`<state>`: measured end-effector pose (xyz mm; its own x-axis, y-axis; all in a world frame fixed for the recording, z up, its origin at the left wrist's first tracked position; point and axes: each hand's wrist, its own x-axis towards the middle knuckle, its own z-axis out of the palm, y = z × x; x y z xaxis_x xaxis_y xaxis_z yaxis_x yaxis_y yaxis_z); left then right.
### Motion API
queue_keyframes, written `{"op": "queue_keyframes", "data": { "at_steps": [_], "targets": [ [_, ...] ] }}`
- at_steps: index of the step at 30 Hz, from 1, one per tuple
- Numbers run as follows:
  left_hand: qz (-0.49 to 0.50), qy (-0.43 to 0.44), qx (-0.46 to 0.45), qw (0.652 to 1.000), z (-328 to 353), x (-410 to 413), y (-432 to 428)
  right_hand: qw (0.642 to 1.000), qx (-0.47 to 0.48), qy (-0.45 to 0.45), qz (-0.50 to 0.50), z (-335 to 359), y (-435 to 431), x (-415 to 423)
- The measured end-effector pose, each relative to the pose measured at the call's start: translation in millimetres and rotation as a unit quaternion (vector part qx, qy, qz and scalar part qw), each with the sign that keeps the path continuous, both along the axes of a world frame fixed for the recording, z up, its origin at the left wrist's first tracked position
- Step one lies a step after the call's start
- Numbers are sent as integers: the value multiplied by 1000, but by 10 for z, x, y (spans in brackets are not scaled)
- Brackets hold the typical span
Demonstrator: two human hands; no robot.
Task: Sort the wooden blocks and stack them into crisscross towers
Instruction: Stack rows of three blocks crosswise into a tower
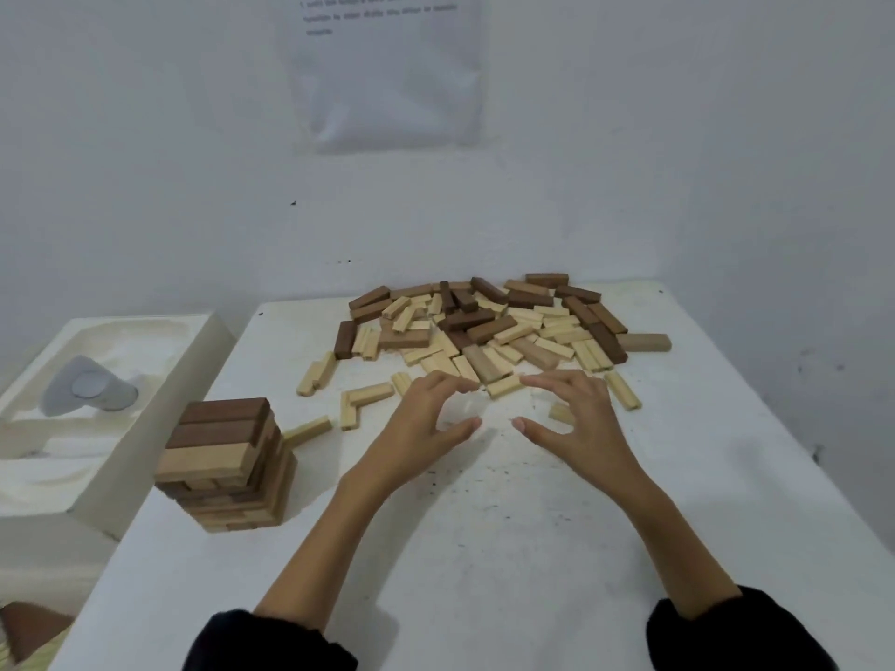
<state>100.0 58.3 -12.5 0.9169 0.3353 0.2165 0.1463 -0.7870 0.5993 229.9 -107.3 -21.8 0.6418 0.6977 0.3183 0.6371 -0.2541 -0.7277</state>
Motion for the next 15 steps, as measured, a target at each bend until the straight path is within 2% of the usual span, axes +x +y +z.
{"op": "queue_keyframes", "data": {
  "at_steps": [4, 7, 11, 15],
  "targets": [
    [-2, -25, -6, 1000, -120, 190, 37, 992, 29, -47, -110, -116, 35, 214],
    [17, -80, 8, 997, -183, 462, 111, 976, 38, -85, -197, -179, 81, 403],
    [81, -150, 0, 985, -200, 892, 234, 961, 31, -102, -257, -213, 140, 655],
    [152, -177, 8, 972, -239, 1170, 283, 945, 17, -97, -311, -199, 174, 899]
  ]
}}
